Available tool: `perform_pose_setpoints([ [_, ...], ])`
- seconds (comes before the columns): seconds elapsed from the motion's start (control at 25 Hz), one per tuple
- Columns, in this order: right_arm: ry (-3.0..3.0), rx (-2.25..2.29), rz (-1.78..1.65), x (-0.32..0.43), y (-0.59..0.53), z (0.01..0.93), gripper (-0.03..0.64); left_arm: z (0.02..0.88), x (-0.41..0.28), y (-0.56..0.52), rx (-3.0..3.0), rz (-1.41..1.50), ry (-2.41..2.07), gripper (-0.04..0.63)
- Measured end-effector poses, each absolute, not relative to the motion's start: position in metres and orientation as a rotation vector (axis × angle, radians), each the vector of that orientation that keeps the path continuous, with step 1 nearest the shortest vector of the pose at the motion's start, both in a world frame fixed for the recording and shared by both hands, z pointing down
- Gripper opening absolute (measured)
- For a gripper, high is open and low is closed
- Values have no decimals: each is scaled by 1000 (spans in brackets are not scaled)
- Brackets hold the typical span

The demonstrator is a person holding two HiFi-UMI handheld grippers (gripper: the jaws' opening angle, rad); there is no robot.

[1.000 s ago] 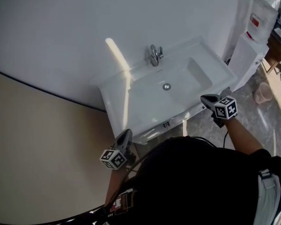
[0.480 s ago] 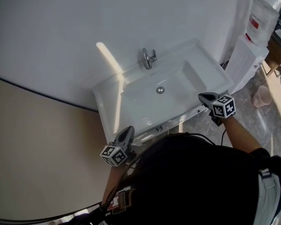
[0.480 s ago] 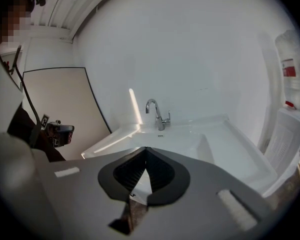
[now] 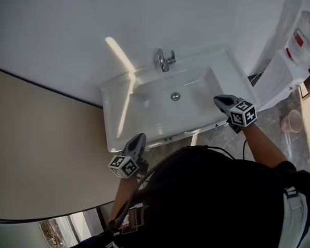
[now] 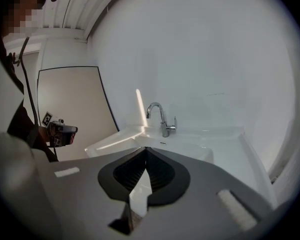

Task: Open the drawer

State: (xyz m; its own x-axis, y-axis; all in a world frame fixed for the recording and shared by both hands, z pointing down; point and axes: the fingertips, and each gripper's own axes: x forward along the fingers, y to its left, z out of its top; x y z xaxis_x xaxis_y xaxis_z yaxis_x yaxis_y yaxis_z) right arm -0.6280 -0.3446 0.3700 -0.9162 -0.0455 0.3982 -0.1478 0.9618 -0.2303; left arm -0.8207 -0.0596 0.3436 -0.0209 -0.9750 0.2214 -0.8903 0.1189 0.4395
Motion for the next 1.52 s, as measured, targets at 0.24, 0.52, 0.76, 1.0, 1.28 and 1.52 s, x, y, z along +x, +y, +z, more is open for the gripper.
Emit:
perform_pose_setpoints([
  [0.24,-2710,123,345,-653,-341,378,2,352,-832,-65,1799,-234,-1945,-9],
  [0.52,-2714,235,304,-682,-304,361,3,352,-877,-43,1879,-234,-1862,-9],
  [0.76,-2679,427,379,-701,-277,371,3,369,-920,-27,1947,-183,-1767,-9],
  [1.0,-2597,604,480,-688,-263,400,12,397,-921,-32,1988,-206,-1621,-9],
  [1.28,-2563,715,483,-634,-265,416,23,407,-865,-63,2075,-147,-1464,-9],
  [1.52,-2564,701,442,-570,-290,427,31,404,-806,-103,2088,-102,-1444,-9],
])
